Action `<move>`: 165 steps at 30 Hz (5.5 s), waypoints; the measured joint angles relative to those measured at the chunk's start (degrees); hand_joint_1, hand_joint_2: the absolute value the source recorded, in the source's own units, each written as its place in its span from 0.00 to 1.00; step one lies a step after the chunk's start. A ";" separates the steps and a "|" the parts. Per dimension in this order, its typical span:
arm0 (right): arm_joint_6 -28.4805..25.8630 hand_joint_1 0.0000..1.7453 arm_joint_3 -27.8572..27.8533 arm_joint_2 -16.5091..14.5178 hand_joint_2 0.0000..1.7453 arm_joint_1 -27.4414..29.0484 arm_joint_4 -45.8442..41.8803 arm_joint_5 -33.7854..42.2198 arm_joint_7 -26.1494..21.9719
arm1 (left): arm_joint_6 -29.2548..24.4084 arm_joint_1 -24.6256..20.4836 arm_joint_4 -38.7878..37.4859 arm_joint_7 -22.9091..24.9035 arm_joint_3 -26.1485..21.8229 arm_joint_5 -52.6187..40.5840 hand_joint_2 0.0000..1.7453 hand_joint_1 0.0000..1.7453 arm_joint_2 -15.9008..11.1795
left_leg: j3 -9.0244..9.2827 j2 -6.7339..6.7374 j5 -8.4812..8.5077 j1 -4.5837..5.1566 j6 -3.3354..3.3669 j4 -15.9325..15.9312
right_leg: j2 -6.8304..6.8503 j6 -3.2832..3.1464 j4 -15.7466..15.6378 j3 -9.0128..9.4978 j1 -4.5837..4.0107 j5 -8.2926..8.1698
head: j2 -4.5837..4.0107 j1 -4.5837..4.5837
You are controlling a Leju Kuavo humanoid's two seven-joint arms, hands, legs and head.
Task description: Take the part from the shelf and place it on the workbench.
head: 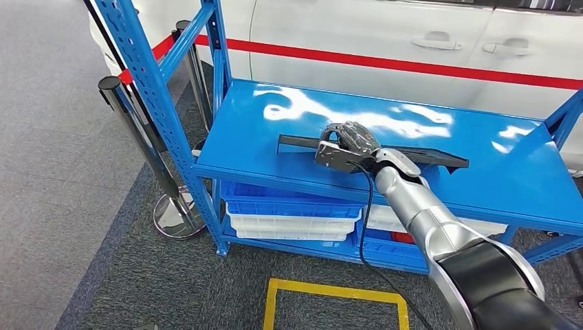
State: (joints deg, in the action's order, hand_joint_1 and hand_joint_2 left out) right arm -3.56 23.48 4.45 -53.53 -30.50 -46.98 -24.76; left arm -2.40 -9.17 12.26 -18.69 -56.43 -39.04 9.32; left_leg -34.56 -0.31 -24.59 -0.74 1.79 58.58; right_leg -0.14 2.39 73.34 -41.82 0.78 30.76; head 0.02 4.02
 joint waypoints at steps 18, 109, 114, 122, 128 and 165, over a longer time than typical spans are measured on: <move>19.18 1.00 -8.35 0.50 1.00 -1.69 -8.76 31.13 -6.60 | -0.83 -0.17 -0.01 -0.01 -0.02 0.96 1.00 0.00 -0.02 | 0.00 0.24 -2.68 -0.23 -2.51 4.30 | -0.13 -2.78 -15.96 7.79 -0.54 -6.89 | -0.01 0.02; 28.11 1.00 -4.43 2.32 1.00 -4.97 -34.29 77.18 13.25 | -4.57 -1.51 -0.04 7.08 1.79 1.55 1.00 0.00 0.71 | -3.47 0.00 -5.08 0.09 -2.11 10.73 | 0.15 -3.13 -14.53 5.46 -0.32 -7.22 | -0.01 0.02; 28.15 1.00 -4.03 2.98 1.00 -4.88 -34.40 77.47 13.22 | -4.54 -1.79 -0.04 7.16 2.03 1.47 1.00 0.00 0.71 | 1.27 -0.10 -1.75 0.58 -0.98 0.72 | 0.16 -1.85 -14.33 4.84 -0.57 -8.01 | 0.00 0.01; 28.17 1.00 -3.77 4.12 1.00 -4.62 -34.40 77.55 12.72 | -4.05 -2.07 -0.07 7.23 2.51 1.38 1.00 0.00 0.88 | -0.25 0.10 0.47 0.27 0.46 -0.19 | 0.11 -0.23 -3.55 0.52 0.00 0.45 | 0.00 0.00; 28.17 1.00 -3.74 4.15 1.00 -4.57 -34.40 77.55 12.71 | -4.04 -2.07 -0.07 7.23 2.52 1.37 1.00 0.00 0.88 | -0.35 0.10 0.54 0.27 0.47 -0.19 | 0.11 -0.18 -2.66 0.21 0.01 0.88 | 0.00 0.00; 29.77 1.00 -1.57 4.91 1.00 -3.63 -32.65 77.21 10.67 | -3.04 -0.97 -0.11 7.30 2.53 2.76 1.00 0.00 1.15 | -3.48 0.14 3.55 0.11 -2.45 -0.04 | 0.09 -1.55 -14.83 9.57 0.47 -3.71 | -0.01 -0.01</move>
State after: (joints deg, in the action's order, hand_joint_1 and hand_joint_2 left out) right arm 26.21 21.91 9.35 -57.15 -63.14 30.23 -14.09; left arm -5.44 -10.14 12.15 -11.39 -53.90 -36.28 10.47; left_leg -38.05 -0.17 -21.04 -0.64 -0.66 58.54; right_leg -0.05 0.83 58.52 -32.25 1.25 27.04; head 0.02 4.01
